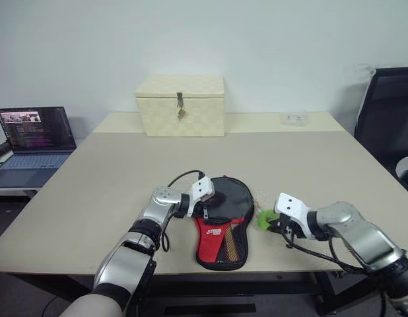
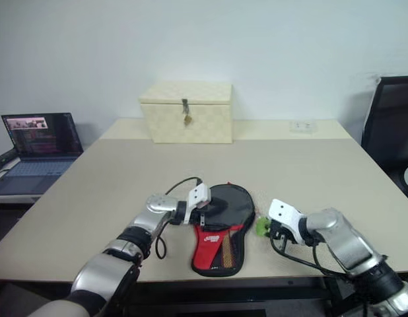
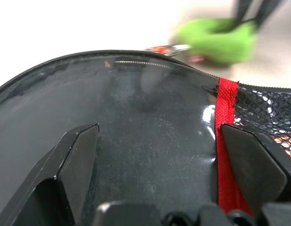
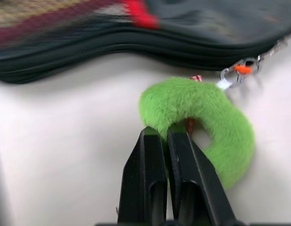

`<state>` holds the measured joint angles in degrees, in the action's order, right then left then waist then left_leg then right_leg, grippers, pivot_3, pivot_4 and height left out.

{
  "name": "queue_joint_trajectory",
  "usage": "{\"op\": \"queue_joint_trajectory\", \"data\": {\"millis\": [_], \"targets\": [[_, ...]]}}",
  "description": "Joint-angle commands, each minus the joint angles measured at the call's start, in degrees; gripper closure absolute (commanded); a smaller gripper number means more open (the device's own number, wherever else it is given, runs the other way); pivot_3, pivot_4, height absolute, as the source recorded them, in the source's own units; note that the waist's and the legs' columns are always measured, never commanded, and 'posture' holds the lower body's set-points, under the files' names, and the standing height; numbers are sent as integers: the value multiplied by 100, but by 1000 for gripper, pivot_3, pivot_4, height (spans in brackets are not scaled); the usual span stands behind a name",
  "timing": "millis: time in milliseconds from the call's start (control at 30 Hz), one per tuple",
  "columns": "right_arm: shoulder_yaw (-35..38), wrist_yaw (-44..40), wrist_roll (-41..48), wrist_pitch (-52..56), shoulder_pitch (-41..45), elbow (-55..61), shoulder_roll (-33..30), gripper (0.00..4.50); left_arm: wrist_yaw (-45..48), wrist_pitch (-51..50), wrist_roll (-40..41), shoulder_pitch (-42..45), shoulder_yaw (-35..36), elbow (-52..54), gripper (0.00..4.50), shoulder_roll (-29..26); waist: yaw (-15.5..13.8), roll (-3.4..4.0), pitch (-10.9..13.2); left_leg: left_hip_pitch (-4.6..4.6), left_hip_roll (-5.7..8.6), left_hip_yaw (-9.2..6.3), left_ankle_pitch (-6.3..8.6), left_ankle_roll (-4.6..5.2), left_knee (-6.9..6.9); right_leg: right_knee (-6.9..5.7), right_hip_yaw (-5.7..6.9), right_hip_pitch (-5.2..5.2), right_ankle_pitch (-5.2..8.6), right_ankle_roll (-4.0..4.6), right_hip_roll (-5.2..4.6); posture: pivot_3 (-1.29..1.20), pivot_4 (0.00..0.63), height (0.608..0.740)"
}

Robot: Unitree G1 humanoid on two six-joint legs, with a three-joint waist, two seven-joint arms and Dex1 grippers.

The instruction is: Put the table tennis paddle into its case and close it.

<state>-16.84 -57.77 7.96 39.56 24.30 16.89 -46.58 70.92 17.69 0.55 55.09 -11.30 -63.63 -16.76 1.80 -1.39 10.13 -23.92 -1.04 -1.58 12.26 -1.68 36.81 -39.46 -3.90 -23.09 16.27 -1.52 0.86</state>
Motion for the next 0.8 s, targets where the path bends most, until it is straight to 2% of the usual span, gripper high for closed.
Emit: {"op": "queue_joint_trajectory", "data": {"millis": [33,200,400,600,800], "targets": [[96,-197,446,408,-358,1082,-143,4445,65,-103,-224,-124,-125,-162,0,156,1,-1,0,0,1,-1,0,0,1,0,1,2,0,-1,-1,0,150,740],[-32,-53,675,809,-752,1900,-128,4445,18,-156,-286,-111,-137,-189,0,295,-9,-2,-1,0,10,-6,0,0,6,1,4,7,2,-5,-8,0,150,740],[-68,-199,1035,1090,-1161,2681,-426,4445,-68,-231,-350,-54,-145,-239,0,417,-32,-3,-2,5,20,-38,1,1,10,33,35,45,5,-13,-19,0,150,740],[309,-280,1885,1585,-1496,3591,-691,4445,-247,-226,-491,86,-182,-403,0,583,-54,-4,-3,8,36,-77,10,14,12,54,73,79,13,-24,-41,0,150,740],[572,41,2800,2109,-1512,4224,-570,4445,-481,-165,-652,249,-167,-579,0,737,-55,-6,-4,10,39,-106,9,14,16,55,104,94,14,-23,-47,0,150,740]]}}
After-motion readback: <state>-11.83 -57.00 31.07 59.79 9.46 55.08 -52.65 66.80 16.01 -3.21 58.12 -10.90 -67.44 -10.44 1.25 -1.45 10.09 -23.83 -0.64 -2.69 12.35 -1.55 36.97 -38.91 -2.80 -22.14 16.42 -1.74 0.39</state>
